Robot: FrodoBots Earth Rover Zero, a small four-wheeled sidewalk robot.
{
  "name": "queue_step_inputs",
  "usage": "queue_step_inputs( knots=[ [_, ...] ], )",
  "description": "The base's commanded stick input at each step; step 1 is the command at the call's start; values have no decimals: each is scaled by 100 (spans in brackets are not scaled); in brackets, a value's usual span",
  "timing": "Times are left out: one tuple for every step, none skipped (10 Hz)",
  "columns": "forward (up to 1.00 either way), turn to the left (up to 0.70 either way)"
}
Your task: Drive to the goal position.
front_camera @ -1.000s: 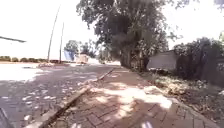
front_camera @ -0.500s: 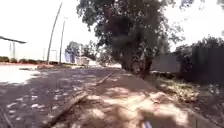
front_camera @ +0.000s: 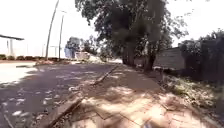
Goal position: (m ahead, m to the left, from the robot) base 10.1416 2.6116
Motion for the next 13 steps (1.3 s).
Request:
queue_step_inputs(
  knots=[
    [85, 0],
    [85, 0],
    [85, 0],
    [85, 0],
    [85, 0],
    [85, 0],
    [85, 0],
    [85, -19],
    [85, -28],
    [85, -34],
    [85, -34],
    [85, 0],
    [85, 0]
  ],
)
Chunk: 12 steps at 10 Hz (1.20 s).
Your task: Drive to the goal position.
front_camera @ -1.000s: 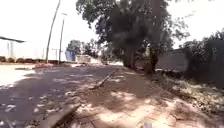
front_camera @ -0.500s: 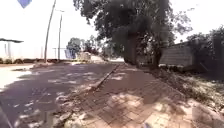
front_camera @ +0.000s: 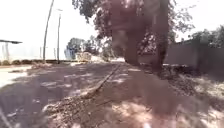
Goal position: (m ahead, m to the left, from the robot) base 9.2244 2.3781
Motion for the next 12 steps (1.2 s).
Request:
queue_step_inputs(
  knots=[
    [85, 0],
    [85, -28],
    [85, -21],
    [85, 0],
    [85, 0],
    [85, 0],
    [85, 0],
    [85, -34],
    [85, -34],
    [85, -13],
    [85, -5],
    [85, -5]
  ],
)
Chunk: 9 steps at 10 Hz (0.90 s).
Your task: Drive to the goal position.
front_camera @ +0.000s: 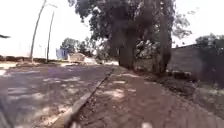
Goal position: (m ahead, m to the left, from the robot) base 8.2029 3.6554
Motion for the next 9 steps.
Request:
queue_step_inputs(
  knots=[
    [85, -20],
    [85, -34],
    [85, -34],
    [85, -34],
    [85, -33],
    [85, -32],
    [85, 0],
    [85, 0],
    [85, -13]
  ],
)
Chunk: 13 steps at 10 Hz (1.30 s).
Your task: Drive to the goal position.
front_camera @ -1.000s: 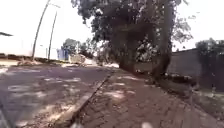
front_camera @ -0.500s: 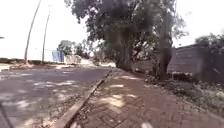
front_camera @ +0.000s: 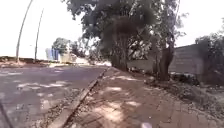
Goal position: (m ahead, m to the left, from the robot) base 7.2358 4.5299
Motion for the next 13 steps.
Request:
queue_step_inputs(
  knots=[
    [85, -30],
    [85, -34],
    [85, -34],
    [85, -32],
    [85, -29],
    [85, -22],
    [85, -9],
    [85, 0],
    [85, 0],
    [85, 0],
    [85, 0],
    [85, 0],
    [85, 0]
  ],
)
